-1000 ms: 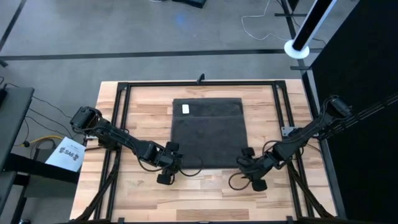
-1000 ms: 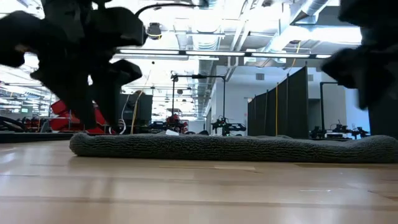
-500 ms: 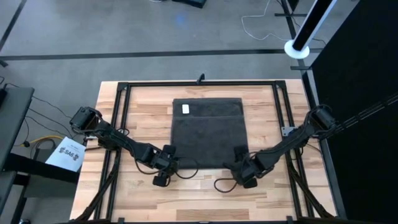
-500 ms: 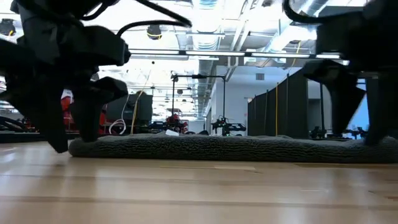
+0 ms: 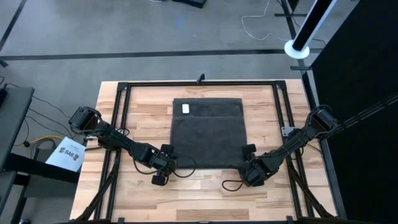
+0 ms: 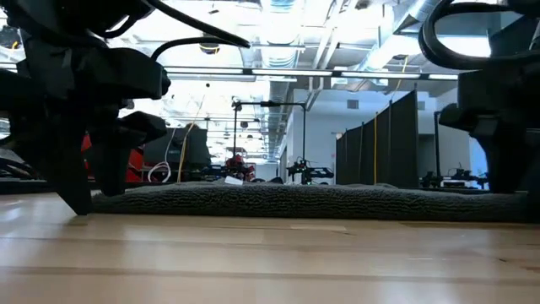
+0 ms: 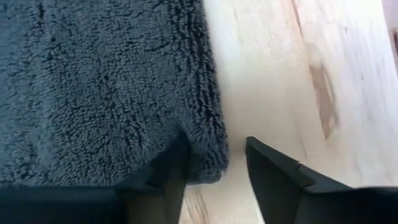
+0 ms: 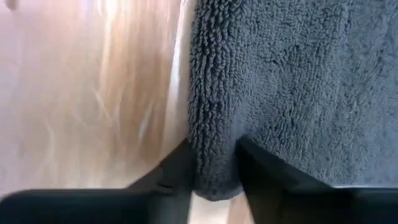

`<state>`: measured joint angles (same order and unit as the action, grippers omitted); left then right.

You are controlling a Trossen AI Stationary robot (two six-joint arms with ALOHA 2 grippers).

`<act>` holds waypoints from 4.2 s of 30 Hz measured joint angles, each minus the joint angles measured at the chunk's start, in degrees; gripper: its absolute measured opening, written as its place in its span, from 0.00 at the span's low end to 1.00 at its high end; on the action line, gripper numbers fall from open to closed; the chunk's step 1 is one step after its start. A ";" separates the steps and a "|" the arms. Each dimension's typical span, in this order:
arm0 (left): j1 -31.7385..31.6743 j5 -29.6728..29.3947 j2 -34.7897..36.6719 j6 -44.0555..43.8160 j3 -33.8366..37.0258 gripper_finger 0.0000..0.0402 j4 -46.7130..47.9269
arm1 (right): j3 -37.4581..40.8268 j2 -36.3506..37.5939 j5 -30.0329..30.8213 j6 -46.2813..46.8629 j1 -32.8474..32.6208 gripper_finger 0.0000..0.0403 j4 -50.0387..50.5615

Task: Roll towel
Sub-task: Roll the black towel

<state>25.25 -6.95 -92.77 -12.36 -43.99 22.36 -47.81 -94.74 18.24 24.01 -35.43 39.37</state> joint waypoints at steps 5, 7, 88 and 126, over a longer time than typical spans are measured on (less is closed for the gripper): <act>1.64 1.82 -0.04 0.38 0.02 0.06 1.01 | 0.05 -0.13 -0.46 4.86 -2.92 0.03 -2.20; 3.49 4.92 -0.04 0.71 0.00 0.02 1.73 | 0.00 -0.13 -1.35 9.09 -4.80 0.01 -3.08; -6.15 24.06 3.63 -7.30 -1.84 0.00 13.13 | 11.45 3.41 -58.67 34.12 21.80 0.01 -36.15; -0.68 16.02 2.69 -15.19 -6.54 0.00 16.65 | 2.17 1.64 -57.46 22.38 24.55 0.01 -12.67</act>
<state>24.57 9.07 -90.09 -27.55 -50.52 39.01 -45.65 -93.10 -39.22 46.39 -10.87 26.70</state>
